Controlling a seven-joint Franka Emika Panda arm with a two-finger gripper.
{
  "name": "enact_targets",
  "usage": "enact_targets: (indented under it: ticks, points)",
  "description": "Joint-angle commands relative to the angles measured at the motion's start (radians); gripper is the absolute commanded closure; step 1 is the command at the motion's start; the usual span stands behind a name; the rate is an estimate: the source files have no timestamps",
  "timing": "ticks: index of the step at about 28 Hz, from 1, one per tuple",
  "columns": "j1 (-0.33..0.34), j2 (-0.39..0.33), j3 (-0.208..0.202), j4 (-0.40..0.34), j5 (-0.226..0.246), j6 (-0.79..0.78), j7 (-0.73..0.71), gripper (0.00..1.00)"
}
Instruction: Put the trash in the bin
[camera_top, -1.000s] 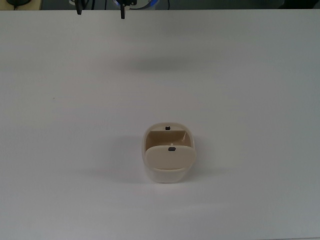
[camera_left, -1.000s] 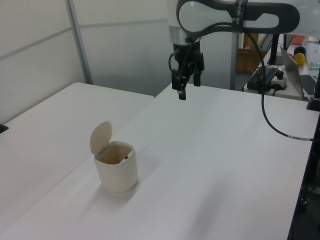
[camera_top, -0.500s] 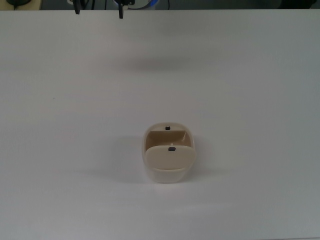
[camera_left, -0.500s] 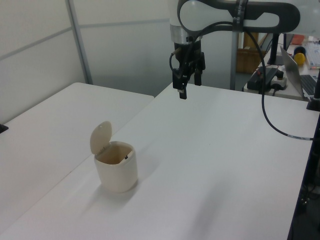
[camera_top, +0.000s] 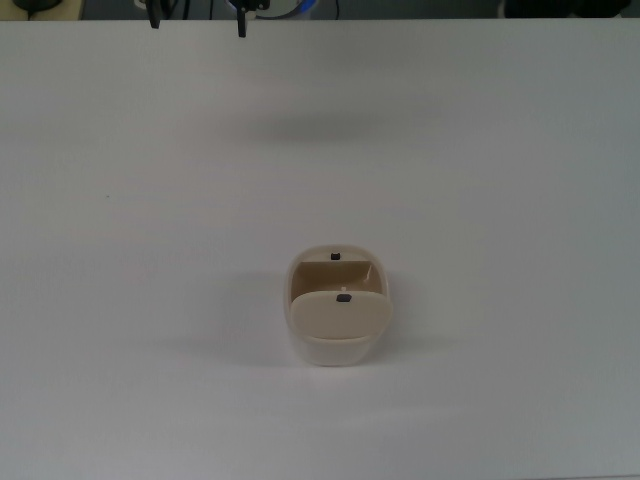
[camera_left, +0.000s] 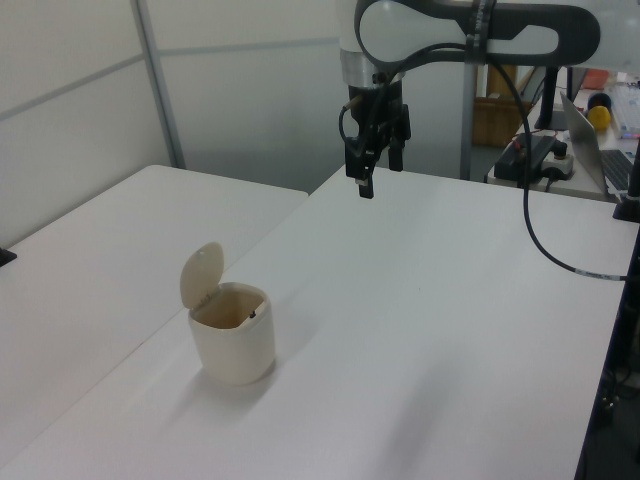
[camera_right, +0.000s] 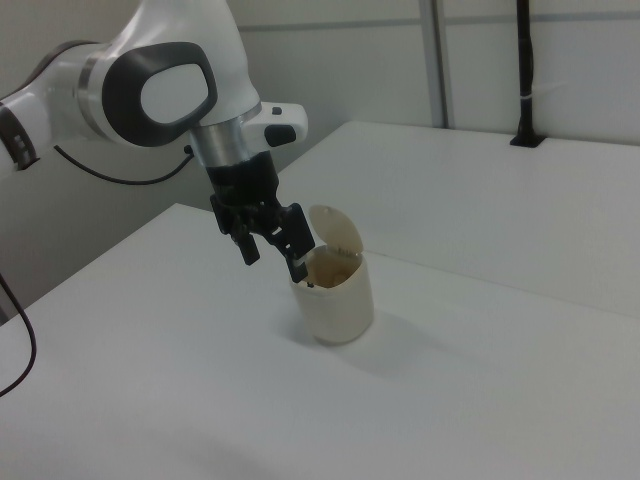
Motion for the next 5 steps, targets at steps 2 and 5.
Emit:
enact_targets:
  ticks: [2,5]
  points:
    - [0.0,-0.012,0.003,-0.016,0.017,0.001,0.007,0.0]
    - [0.0,-0.012,0.003,-0.016,0.017,0.001,0.007,0.0]
